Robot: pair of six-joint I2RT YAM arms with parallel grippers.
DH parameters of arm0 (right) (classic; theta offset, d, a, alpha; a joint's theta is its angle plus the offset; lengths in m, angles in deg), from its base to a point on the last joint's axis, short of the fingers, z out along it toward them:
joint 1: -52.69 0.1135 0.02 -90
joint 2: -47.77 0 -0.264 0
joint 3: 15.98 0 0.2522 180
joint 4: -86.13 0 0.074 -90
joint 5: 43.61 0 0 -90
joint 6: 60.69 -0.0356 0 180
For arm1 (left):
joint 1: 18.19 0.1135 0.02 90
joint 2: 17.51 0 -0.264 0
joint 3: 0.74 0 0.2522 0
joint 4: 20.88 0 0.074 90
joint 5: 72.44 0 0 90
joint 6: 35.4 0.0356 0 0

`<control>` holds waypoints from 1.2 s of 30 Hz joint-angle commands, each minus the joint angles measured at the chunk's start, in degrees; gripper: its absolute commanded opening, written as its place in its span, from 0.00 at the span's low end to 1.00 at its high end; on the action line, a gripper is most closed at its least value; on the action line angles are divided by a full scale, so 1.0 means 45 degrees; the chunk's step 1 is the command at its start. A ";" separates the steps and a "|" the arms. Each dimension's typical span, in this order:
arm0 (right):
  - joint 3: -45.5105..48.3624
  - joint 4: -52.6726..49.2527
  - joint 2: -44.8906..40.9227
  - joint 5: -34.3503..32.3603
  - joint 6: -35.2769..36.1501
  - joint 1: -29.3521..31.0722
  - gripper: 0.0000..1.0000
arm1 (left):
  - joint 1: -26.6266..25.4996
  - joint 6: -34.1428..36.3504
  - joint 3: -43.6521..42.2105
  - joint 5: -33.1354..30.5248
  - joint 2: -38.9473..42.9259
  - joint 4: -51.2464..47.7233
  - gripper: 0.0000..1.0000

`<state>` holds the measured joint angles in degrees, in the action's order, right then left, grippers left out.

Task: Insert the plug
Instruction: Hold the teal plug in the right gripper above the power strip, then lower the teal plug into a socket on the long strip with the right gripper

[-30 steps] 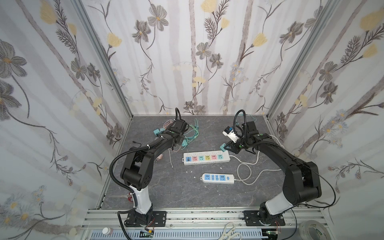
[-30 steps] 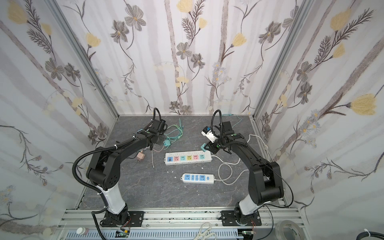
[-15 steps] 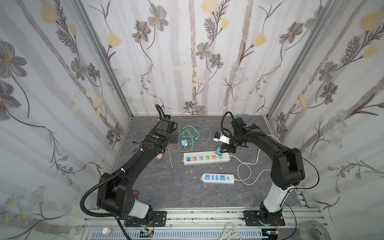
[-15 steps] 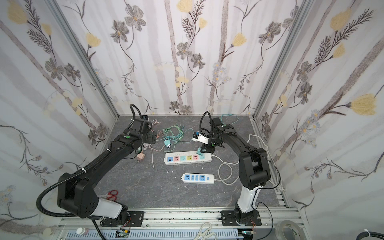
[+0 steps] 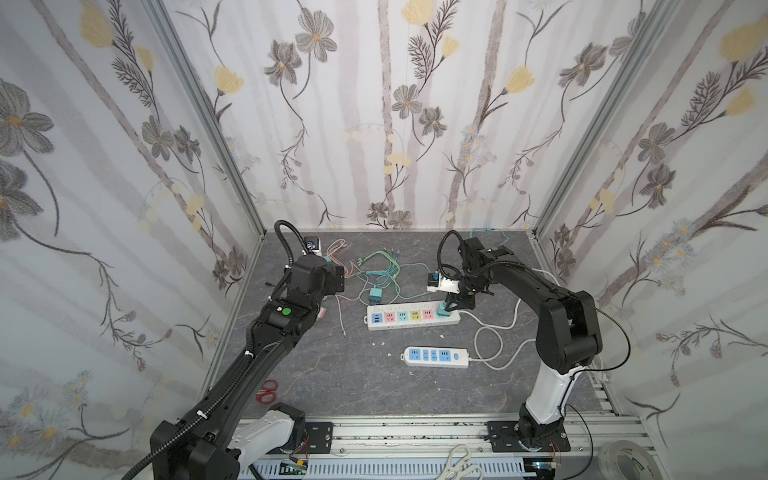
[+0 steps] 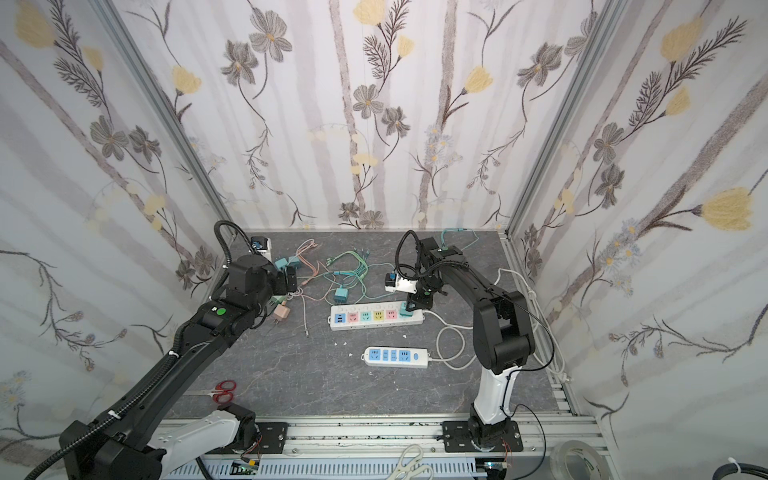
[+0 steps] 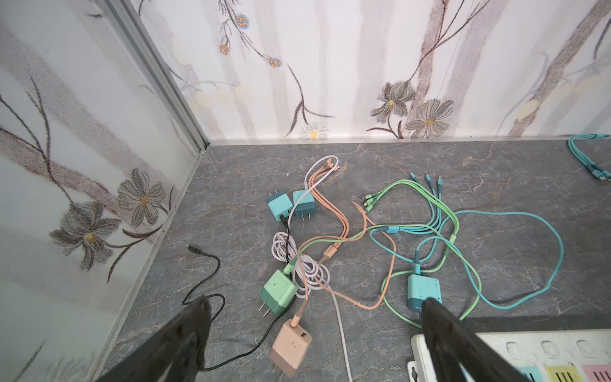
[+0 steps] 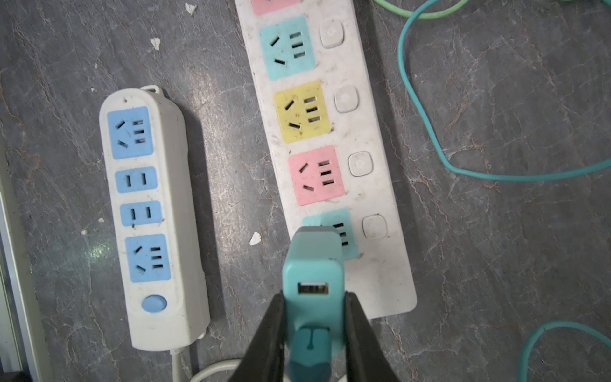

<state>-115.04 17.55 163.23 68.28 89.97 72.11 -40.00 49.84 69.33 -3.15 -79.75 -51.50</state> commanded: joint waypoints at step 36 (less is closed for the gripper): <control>-0.0911 0.0065 0.0839 -0.0587 0.1636 0.0479 0.00 | 0.0021 -0.0278 -0.0483 0.0340 0.0251 0.0429 1.00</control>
<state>-118.71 17.28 166.29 65.51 96.07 73.99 -39.95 48.40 67.32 -1.66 -78.79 -51.17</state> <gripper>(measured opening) 0.255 0.997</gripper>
